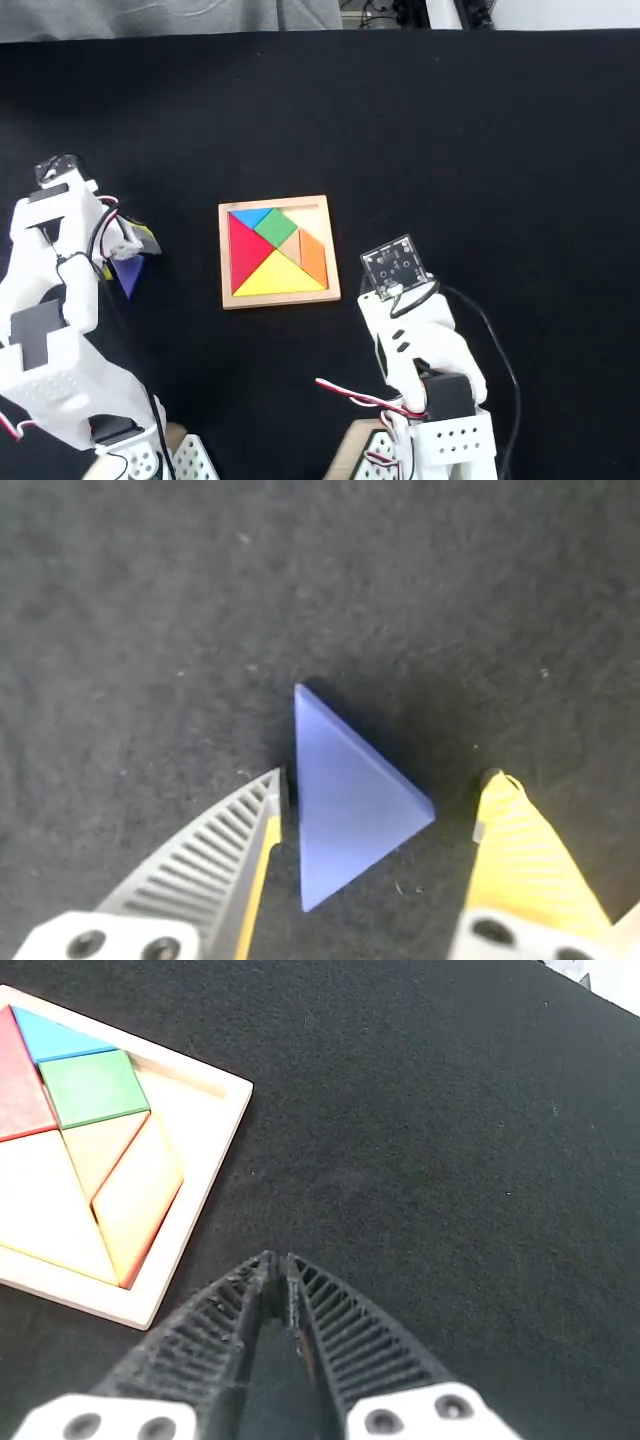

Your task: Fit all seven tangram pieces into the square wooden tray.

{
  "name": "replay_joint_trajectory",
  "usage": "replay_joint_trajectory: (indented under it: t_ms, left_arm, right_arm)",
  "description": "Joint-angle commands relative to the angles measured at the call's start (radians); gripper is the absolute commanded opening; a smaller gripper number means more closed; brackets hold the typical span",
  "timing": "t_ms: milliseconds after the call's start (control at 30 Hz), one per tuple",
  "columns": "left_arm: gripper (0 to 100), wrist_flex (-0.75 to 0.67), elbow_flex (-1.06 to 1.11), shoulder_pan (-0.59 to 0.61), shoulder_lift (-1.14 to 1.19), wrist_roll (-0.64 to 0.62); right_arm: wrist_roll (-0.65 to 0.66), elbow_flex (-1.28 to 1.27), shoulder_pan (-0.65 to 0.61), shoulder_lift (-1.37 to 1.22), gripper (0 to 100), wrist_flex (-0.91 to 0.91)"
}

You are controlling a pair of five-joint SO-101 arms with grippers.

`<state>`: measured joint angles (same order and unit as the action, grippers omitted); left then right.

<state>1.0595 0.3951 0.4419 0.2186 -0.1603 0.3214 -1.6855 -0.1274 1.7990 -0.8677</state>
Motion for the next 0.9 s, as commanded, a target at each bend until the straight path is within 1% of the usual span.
replay_joint_trajectory:
  t_ms: [0, 267, 400, 500, 667, 767, 867]
  left_arm:
    - [30, 0.028, -0.013, -0.021, -0.009, 0.043]
    - [30, 0.017, -0.018, -0.004, -0.008, 0.038]
    - [23, 0.018, -0.015, -0.001, -0.006, 0.038]
    - [20, 0.018, -0.016, -0.001, -0.005, 0.037]
    - [20, 0.011, -0.016, -0.001, -0.008, -0.014]
    - [20, 0.020, -0.016, -0.021, -0.009, -0.038]
    - [20, 0.071, -0.031, -0.059, -0.034, -0.060]
  right_arm:
    - [0.008, -0.001, 0.011, 0.068, 1.1, -0.005]
    - [0.008, -0.001, 0.011, 0.068, 1.1, -0.005]
    - [0.008, -0.001, 0.011, 0.068, 1.1, -0.005]
    - [0.008, -0.001, 0.011, 0.068, 1.1, -0.005]
    - [0.008, -0.001, 0.011, 0.068, 1.1, -0.005]
    - [0.008, -0.001, 0.011, 0.068, 1.1, -0.005]
    - [0.008, -0.001, 0.014, 0.068, 1.1, -0.005]
